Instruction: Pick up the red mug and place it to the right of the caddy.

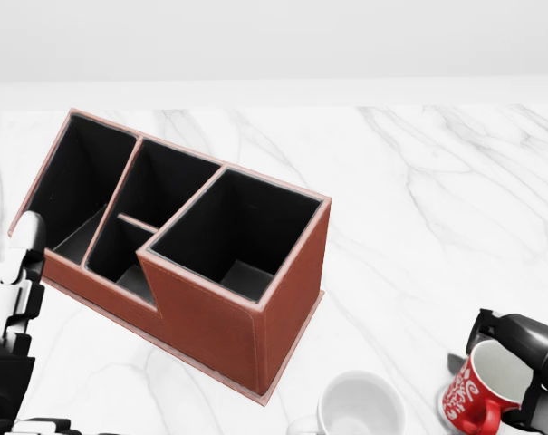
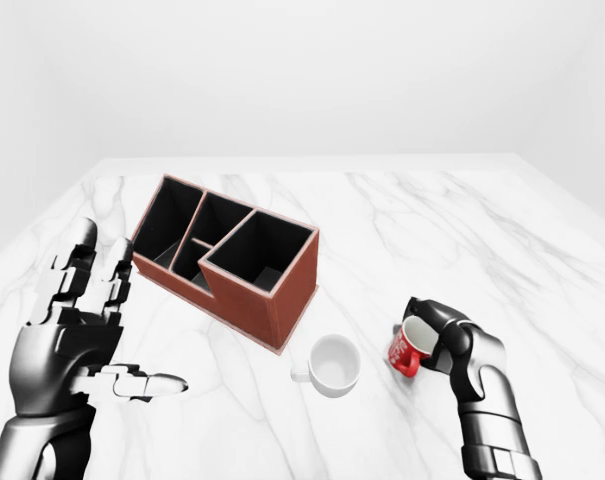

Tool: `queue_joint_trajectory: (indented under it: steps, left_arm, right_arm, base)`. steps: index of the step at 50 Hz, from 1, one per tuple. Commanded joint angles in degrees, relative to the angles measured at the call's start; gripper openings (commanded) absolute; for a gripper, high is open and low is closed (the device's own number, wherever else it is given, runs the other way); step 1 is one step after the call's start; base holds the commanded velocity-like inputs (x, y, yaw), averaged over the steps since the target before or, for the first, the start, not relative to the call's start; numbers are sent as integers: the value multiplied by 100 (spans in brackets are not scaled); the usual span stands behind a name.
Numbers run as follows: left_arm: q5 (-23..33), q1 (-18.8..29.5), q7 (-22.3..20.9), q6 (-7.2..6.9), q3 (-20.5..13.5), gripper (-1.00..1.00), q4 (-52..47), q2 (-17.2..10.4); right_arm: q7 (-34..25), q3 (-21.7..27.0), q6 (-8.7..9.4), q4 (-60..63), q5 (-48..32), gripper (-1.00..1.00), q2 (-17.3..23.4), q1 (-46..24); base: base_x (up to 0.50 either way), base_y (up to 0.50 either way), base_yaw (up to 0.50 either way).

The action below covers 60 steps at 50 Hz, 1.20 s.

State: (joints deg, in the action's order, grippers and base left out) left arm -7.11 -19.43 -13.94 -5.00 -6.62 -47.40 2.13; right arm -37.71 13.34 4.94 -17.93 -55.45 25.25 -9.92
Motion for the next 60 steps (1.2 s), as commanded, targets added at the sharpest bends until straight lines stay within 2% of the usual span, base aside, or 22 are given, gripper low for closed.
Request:
queue_joint_trajectory:
  steps: [1,14,31,39,51,60]
  left_arm:
    - [10,-13,4,0,32,100,-2,-3]
    - [-33,2,2,0,-13,100,-59,-2]
    - [-60,-6,-2,0,-20,100,-129,8]
    - [-66,-67,-11,0,2,100,-230,19]
    - [-20,-123,9,0,108,100,-275,9]
    - [-76,-87,4,0,50,100,-302,-8]
  right_arm:
    - [-189,134,6,296,-203,-100,31,71]
    - [-229,403,6,1115,-271,-100,71,176]
    - [-229,505,6,2265,-433,-100,262,-634]
    - [-229,302,6,2465,-642,-100,185,-924]
    - [-229,-210,6,2000,-1071,-100,-100,-1541]
    - [-229,-567,6,1434,-1342,-100,-426,-1798]
  base:
    - [0,0,0]
    - [0,0,0]
    - [0,0,0]
    - [0,0,0]
    - [0,0,0]
    - [0,0,0]
